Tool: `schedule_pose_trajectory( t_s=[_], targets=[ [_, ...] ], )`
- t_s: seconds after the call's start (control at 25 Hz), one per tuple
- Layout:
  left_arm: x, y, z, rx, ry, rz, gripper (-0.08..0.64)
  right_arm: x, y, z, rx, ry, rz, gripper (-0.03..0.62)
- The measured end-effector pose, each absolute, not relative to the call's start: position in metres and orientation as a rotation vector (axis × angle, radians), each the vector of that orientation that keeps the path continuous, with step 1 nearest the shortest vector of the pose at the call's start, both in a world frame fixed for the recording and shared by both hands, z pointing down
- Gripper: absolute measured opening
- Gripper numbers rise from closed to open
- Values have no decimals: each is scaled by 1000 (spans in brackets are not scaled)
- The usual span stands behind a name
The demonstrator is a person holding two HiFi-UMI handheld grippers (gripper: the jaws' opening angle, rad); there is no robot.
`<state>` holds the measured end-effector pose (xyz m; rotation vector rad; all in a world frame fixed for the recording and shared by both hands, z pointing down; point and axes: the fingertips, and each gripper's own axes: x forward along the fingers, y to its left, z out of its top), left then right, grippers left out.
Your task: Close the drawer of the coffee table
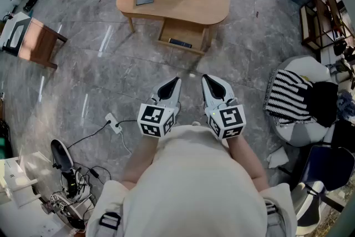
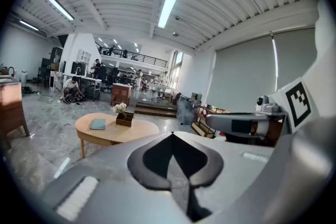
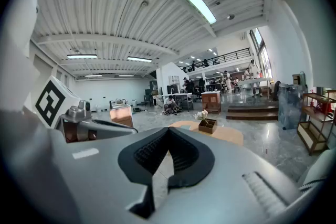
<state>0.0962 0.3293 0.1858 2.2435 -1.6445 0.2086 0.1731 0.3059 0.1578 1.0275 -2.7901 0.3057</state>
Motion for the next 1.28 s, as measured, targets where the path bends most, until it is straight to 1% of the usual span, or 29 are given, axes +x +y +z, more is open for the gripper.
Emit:
schedule_pose_trajectory(
  t_s=[0.48,0.84,1.28],
  targets=[
    [99,329,181,2218,-1663,160,0,184,310,160,1007,-2784,336,-2],
    [80,334,195,2122,-1735,169,0,176,308,177,907,-2789,357,0],
    [32,266,203,2169,-1656,147,0,131,249,181,1011,-2787,426,0]
  ],
)
